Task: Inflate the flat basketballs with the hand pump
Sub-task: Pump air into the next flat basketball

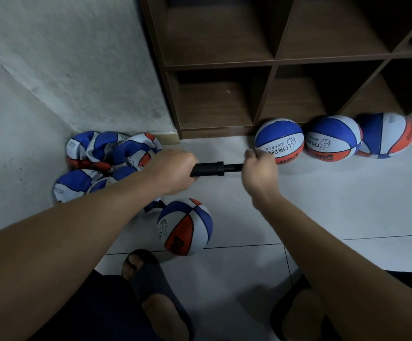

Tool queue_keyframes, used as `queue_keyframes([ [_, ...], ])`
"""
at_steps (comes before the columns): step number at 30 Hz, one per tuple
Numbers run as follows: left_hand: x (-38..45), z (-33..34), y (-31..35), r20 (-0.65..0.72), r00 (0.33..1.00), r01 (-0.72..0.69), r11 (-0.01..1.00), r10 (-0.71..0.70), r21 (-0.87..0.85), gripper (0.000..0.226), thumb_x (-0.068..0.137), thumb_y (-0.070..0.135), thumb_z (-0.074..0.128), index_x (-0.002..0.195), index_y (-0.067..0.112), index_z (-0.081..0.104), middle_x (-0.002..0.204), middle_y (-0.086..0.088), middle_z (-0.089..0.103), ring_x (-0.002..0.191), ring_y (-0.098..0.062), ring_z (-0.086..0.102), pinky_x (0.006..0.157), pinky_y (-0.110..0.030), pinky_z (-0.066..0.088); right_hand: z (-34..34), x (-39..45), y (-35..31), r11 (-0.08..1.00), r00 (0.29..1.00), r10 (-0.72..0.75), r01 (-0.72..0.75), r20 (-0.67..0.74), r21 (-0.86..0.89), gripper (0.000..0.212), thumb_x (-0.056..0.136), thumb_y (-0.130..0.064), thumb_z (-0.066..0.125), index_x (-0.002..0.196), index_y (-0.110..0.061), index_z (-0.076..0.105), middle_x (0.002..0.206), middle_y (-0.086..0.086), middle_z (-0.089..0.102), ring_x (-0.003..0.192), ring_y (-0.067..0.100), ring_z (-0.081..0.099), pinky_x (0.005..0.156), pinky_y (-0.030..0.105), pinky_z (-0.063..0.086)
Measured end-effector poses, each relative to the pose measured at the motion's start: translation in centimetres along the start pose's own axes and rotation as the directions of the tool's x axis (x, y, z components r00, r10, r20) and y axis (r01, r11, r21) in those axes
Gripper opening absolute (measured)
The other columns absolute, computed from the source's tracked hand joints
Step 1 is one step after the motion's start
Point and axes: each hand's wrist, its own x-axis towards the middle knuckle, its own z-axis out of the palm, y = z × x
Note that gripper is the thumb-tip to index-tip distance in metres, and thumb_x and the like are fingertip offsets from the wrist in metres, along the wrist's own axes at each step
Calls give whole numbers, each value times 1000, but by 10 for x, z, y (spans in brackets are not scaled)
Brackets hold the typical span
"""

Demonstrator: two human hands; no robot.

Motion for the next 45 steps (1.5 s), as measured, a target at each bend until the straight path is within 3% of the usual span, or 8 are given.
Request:
queue_keyframes([
  [5,-3,-7,15,30,998,-64,992,61,106,36,101,34,64,70,31,45,69,4,57,57,-16,55,47,-30,30,20,-18,8,1000,994,-12,11,113,7,38,111,-30,43,86,-7,60,68,4,53,60,20,50,57,34,37],
  [18,-5,0,10,27,998,-55,998,54,40,36,102,41,63,71,28,50,67,2,59,55,-18,57,47,-28,32,13,-15,7,1000,986,29,-29,166,-3,40,112,-35,46,91,-4,60,69,2,50,63,19,47,59,33,36],
  [23,0,-5,-18,-17,999,47,999,-47,-24,36,101,44,64,70,28,53,66,5,58,57,-15,58,50,-30,40,-25,19,-4,996,997,69,-70,17,49,32,102,-34,56,86,-7,63,72,3,53,72,27,49,67,39,44],
  [27,1,-9,-20,-4,998,66,997,-66,-45,31,98,39,67,73,27,55,67,5,59,59,-18,61,53,-32,48,-33,27,-4,986,991,126,-119,-54,114,23,98,-26,53,79,-13,56,71,1,45,72,25,41,62,35,36],
  [32,-1,-9,22,-124,991,63,997,-58,33,20,98,35,69,86,24,57,75,3,57,63,-21,58,50,-29,35,-18,15,-16,997,998,13,-9,-58,75,33,103,-22,47,71,-15,44,67,0,42,64,20,38,59,35,30],
  [40,-4,-6,20,-75,995,76,996,-73,44,24,101,36,67,84,23,54,70,2,55,55,-15,53,46,-27,29,18,-7,-19,999,988,18,-23,156,30,34,110,-44,46,98,-16,60,83,5,59,75,19,56,67,36,47],
  [43,-3,0,14,-52,994,99,995,-97,28,24,101,38,67,85,23,58,70,2,56,55,-16,54,47,-28,30,23,-2,-11,966,963,93,-149,254,211,54,104,-69,44,108,-18,61,87,6,57,77,20,56,69,40,49],
  [45,-2,2,12,-37,993,112,994,-112,9,21,101,39,67,91,22,62,71,3,56,56,-15,54,47,-28,31,24,-2,0,853,935,162,-293,315,433,73,101,-80,38,116,-12,60,90,8,57,75,20,55,66,37,48],
])
